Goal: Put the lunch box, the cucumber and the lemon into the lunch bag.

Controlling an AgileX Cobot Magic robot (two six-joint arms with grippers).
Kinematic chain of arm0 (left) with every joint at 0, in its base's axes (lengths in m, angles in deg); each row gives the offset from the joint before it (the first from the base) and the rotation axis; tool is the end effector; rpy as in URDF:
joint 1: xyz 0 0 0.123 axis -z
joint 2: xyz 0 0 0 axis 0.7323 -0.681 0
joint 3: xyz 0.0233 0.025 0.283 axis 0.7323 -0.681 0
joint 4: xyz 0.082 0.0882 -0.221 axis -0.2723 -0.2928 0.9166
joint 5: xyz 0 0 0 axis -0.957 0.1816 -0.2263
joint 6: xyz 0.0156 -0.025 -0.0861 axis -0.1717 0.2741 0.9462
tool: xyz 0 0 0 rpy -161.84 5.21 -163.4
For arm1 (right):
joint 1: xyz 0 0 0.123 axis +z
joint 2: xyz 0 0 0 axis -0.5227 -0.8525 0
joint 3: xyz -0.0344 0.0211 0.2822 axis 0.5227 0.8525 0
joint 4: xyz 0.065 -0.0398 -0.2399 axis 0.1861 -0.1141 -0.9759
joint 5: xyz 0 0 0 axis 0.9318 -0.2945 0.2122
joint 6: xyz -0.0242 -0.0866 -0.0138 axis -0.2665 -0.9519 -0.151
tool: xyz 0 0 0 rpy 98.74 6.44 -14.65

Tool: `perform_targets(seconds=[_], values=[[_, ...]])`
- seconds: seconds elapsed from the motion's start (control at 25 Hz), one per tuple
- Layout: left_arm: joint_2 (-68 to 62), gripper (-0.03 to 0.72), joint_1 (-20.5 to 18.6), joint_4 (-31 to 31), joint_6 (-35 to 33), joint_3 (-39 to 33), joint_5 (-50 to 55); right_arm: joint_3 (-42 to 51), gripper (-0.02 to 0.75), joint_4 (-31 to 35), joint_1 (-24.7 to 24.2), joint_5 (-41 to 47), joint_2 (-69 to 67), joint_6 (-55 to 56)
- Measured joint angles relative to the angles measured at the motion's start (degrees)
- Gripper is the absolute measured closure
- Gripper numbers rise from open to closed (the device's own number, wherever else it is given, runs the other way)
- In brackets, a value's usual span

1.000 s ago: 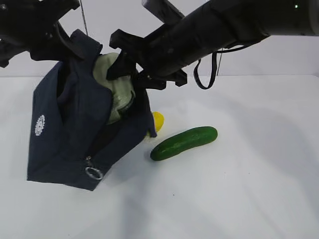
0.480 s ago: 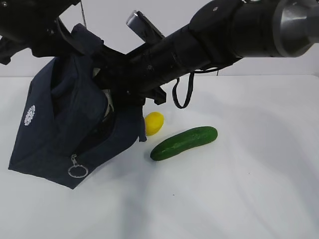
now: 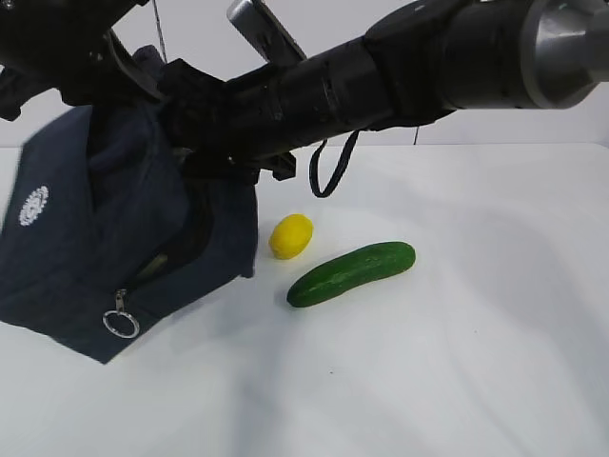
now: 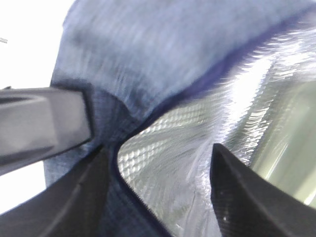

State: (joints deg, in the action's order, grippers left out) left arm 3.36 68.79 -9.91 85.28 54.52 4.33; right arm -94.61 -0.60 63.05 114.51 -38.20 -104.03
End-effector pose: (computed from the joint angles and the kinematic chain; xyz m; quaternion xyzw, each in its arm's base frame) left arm 0.3000 -0.1445 0.3311 -0.1206 0.9056 -0.3086 0.2649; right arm 0.3547 0.2792 0.2619 -0.0896 0.8392 0.4858 0.2275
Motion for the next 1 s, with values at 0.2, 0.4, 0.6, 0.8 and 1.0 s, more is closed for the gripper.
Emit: perform_targets(seconds=[0.2,0.4,0.6,0.8,1.0], values=[[-0.4,0.693,0.0,-1.3,-0.1,0.0,1.2,0.0,0.243,0.5,0.0,0.1,0.0,-1.7],[-0.4,0.693,0.0,-1.5,-0.2,0.0,1.5,0.0,0.243,0.5,0.0,1.0,0.0,-2.3],[-0.4,0.693,0.0,-4.4,-0.2,0.0,3.4,0.0,0.243,0.5,0.0,3.7,0.0,-2.6],[-0.4,0.693,0.0,-6.1,-0.3,0.0,4.6,0.0,0.243,1.1,-0.3,7.0,0.0,-2.7],[0.3,0.693,-0.1,-6.2,-0.4,0.0,4.6,0.0,0.243,3.9,-1.0,8.7,-0.1,-4.0]])
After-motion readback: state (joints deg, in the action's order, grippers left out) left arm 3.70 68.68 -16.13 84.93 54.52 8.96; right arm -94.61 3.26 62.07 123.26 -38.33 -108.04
